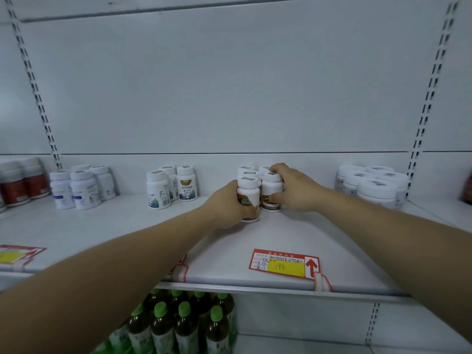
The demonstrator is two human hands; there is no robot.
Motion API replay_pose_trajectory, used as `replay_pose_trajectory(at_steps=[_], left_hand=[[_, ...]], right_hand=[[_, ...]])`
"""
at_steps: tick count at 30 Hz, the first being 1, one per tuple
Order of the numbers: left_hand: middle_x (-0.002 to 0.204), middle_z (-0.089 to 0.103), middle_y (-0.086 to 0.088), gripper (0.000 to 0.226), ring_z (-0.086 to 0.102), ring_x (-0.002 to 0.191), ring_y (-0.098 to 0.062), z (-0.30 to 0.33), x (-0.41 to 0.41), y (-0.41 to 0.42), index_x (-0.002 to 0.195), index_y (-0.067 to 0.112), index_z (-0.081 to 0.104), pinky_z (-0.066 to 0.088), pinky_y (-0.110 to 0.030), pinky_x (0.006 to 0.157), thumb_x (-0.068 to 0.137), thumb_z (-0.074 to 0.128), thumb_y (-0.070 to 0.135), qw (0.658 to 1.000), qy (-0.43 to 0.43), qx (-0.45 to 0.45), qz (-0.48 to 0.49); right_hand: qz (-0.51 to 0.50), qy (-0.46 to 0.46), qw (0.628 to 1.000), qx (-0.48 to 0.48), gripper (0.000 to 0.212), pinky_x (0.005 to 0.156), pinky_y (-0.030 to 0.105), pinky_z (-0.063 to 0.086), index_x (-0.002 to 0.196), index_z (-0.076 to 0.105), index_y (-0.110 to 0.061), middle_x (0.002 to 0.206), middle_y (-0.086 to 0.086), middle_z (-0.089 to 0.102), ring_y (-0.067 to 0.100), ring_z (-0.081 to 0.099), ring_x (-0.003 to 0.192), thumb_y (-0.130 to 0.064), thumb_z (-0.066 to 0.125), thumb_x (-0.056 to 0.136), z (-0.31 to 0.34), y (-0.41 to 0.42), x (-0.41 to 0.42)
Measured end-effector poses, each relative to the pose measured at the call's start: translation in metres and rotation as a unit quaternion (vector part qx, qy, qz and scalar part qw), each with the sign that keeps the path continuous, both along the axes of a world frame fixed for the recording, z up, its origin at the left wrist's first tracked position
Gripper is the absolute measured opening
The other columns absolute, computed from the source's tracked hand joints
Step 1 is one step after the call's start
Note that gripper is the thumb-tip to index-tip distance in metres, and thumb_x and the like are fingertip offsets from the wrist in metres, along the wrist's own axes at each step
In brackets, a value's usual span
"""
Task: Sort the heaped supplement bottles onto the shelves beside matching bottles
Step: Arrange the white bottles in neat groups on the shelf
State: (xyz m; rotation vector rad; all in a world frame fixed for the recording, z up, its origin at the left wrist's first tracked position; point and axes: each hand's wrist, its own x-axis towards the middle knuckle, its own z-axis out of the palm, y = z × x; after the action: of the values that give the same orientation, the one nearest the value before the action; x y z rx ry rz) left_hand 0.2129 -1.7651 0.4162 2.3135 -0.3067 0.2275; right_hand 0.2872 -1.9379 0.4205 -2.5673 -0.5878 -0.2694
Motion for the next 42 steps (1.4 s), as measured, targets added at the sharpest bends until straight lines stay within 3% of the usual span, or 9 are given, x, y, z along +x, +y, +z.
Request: replay_pose_trajectory(at_steps=[6, 10, 16, 19, 24, 28, 33, 42], left_hand=[[0.082, 0.053, 0.015, 0.037, 0.05, 0.069, 0.002, 0.002, -0.004, -0.002, 0.086, 0.033, 0.042, 0.038, 0.003, 0.052, 0.083, 0.068, 0.007, 0.999, 0.02, -0.023, -0.02], [0.094, 0.055, 0.011, 0.043, 0.051, 0.079, 0.0, 0.004, -0.005, -0.002, 0.112, 0.028, 0.042, 0.04, -0.012, 0.063, 0.083, 0.067, 0.01, 0.999, 0.048, -0.026, -0.006], [0.102, 0.052, 0.008, 0.044, 0.05, 0.093, -0.013, 0.005, -0.012, -0.004, 0.124, 0.019, 0.049, 0.035, -0.023, 0.081, 0.085, 0.067, 0.014, 0.999, 0.022, 0.016, 0.026], [0.104, 0.052, 0.008, 0.046, 0.049, 0.094, -0.012, 0.004, -0.012, -0.004, 0.126, 0.02, 0.05, 0.033, -0.022, 0.082, 0.084, 0.068, 0.017, 0.999, 0.013, 0.025, 0.036], [0.107, 0.051, 0.01, 0.056, 0.048, 0.094, -0.009, 0.006, -0.011, -0.004, 0.133, 0.023, 0.042, 0.033, -0.021, 0.082, 0.084, 0.069, 0.019, 0.999, 0.042, 0.006, 0.027], [0.137, 0.048, -0.001, 0.071, 0.049, 0.107, -0.015, 0.018, -0.011, 0.005, 0.144, 0.022, 0.028, 0.036, -0.026, 0.086, 0.085, 0.069, 0.026, 0.996, 0.068, 0.041, 0.028], [0.153, 0.031, -0.002, 0.079, 0.038, 0.133, -0.023, 0.038, -0.011, 0.011, 0.149, 0.023, 0.019, 0.035, -0.034, 0.103, 0.086, 0.063, 0.043, 0.985, 0.012, 0.161, 0.058], [0.155, 0.027, 0.001, 0.077, 0.032, 0.138, -0.02, 0.051, -0.027, -0.059, 0.149, 0.026, 0.023, 0.028, -0.03, 0.107, 0.086, 0.062, 0.046, 0.98, -0.051, 0.187, -0.041]], right_hand=[[0.01, -0.008, 1.0, 0.001, 0.067, 0.083, 0.026, 0.034, 0.141, 0.032, -0.02, 0.131, 0.008, 0.046, 0.018, 0.044, 0.103, -0.026, 0.069, 0.085, 0.001, 0.003, -0.002], [0.012, -0.007, 1.0, -0.006, 0.067, 0.083, 0.026, 0.035, 0.142, 0.031, -0.02, 0.131, 0.008, 0.045, 0.02, 0.045, 0.105, -0.026, 0.068, 0.086, 0.002, 0.004, -0.003], [0.0, -0.006, 1.0, -0.022, 0.066, 0.084, 0.027, 0.035, 0.142, 0.031, -0.022, 0.131, 0.011, 0.043, 0.024, 0.047, 0.109, -0.024, 0.066, 0.087, 0.002, 0.003, -0.003], [0.002, -0.007, 1.0, -0.027, 0.065, 0.081, 0.027, 0.035, 0.143, 0.03, -0.02, 0.13, 0.01, 0.047, 0.021, 0.045, 0.102, -0.023, 0.064, 0.088, 0.002, 0.004, -0.004], [0.0, 0.005, 0.999, -0.044, 0.071, 0.088, 0.029, 0.038, 0.147, 0.024, -0.022, 0.139, 0.009, 0.045, 0.025, 0.048, 0.116, -0.029, 0.064, 0.088, 0.005, 0.003, -0.008], [-0.036, -0.007, 0.996, -0.076, 0.079, 0.101, 0.031, 0.034, 0.152, 0.016, -0.022, 0.151, 0.007, 0.035, 0.026, 0.039, 0.133, -0.038, 0.062, 0.089, 0.027, -0.007, -0.022], [-0.099, -0.031, 0.988, -0.112, 0.076, 0.109, 0.033, 0.028, 0.152, 0.019, -0.022, 0.156, 0.005, 0.027, 0.025, 0.03, 0.14, -0.046, 0.057, 0.091, 0.056, -0.033, -0.046], [-0.21, -0.035, 0.973, -0.087, 0.066, 0.109, 0.032, 0.027, 0.15, 0.027, -0.023, 0.155, 0.003, 0.031, 0.026, 0.031, 0.139, -0.046, 0.052, 0.094, 0.069, -0.125, -0.078]])
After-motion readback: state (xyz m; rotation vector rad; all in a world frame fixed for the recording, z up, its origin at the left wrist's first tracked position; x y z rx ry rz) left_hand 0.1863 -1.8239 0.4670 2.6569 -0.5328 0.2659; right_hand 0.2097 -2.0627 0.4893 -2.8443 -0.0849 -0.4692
